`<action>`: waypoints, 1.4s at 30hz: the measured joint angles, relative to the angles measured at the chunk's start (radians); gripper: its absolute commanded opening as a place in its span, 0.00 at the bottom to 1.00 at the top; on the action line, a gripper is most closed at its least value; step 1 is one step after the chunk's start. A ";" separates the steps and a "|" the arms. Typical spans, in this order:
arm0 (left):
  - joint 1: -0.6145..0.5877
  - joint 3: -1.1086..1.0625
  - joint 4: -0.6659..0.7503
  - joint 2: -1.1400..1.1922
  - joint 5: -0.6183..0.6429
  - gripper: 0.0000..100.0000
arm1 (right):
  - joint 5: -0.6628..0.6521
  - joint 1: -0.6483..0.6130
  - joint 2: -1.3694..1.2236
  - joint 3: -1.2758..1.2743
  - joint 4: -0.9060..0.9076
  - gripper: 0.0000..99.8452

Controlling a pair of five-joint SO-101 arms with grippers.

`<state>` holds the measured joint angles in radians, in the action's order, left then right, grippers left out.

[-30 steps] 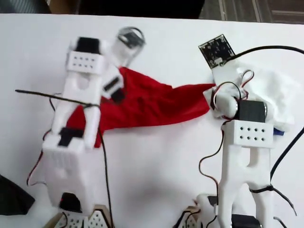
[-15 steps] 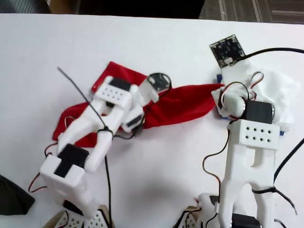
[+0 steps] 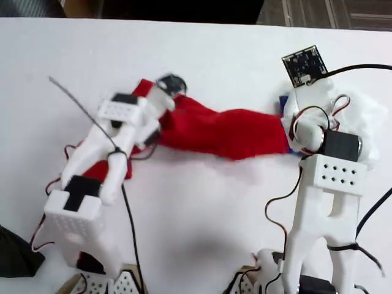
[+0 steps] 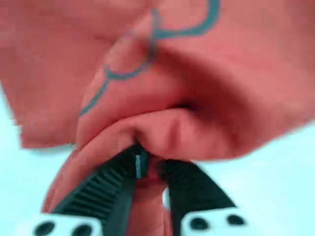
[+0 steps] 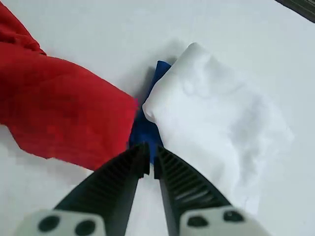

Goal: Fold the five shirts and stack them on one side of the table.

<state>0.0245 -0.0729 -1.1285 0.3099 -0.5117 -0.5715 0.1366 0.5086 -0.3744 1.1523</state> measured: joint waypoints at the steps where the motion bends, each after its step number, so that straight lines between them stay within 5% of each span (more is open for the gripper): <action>1: -0.006 0.038 -0.031 0.000 0.005 0.03 | 0.000 0.000 0.000 0.000 0.000 0.02; 11: -0.005 0.445 -0.428 0.000 0.012 0.03 | 0.000 -0.132 0.000 -0.121 -0.071 0.03; 14: -0.005 0.456 -0.522 0.000 0.012 0.03 | 0.000 -0.209 0.000 -0.250 -0.097 0.11; 19: -0.057 0.404 -0.508 0.017 -0.029 0.06 | 0.000 -0.229 0.000 -0.394 -0.133 0.38; 29: -0.153 0.390 -0.468 0.077 -0.061 0.20 | 0.089 -0.189 -0.295 -0.377 -0.278 0.27; 42: -0.152 0.390 -0.453 0.077 -0.061 0.20 | 0.322 -0.189 -0.807 0.098 0.011 0.27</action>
<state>-0.1274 0.3168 -1.5812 0.3867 -0.5731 -0.2493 -0.0522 -0.2984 -0.2762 1.1630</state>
